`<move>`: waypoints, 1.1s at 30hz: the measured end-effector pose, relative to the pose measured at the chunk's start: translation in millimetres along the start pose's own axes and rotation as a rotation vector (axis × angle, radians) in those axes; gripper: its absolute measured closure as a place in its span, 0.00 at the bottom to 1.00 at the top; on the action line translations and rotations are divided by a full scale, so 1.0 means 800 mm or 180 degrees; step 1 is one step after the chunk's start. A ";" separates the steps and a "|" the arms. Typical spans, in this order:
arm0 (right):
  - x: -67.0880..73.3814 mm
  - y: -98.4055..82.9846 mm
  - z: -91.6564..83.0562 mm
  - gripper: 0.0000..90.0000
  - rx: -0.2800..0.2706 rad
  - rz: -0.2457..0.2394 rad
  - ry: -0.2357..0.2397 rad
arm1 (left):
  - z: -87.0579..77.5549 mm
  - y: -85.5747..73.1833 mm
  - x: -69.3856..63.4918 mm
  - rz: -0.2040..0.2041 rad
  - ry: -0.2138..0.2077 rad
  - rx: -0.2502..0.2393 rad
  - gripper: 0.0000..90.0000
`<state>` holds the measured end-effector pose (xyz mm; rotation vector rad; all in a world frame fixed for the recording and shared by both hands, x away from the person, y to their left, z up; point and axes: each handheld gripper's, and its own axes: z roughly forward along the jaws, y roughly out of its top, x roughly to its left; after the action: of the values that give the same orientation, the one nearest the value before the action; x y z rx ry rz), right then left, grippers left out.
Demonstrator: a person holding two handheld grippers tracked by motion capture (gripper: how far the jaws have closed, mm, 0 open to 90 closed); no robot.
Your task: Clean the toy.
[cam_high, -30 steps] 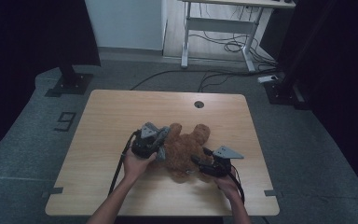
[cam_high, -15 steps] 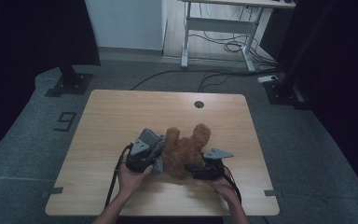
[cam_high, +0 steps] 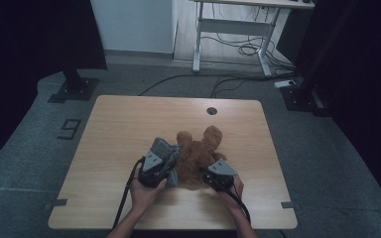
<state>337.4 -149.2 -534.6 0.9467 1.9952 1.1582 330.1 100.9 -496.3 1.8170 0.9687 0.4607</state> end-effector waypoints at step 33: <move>-0.006 -0.023 -0.021 0.63 -0.0034 0.0184 0.0276 | 0.095 0.132 -0.109 0.0406 -0.0244 0.0592 0.88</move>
<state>322.0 -166.9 -543.2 0.9696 2.0397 1.2598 372.0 -32.4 -426.5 2.0578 0.8702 0.3859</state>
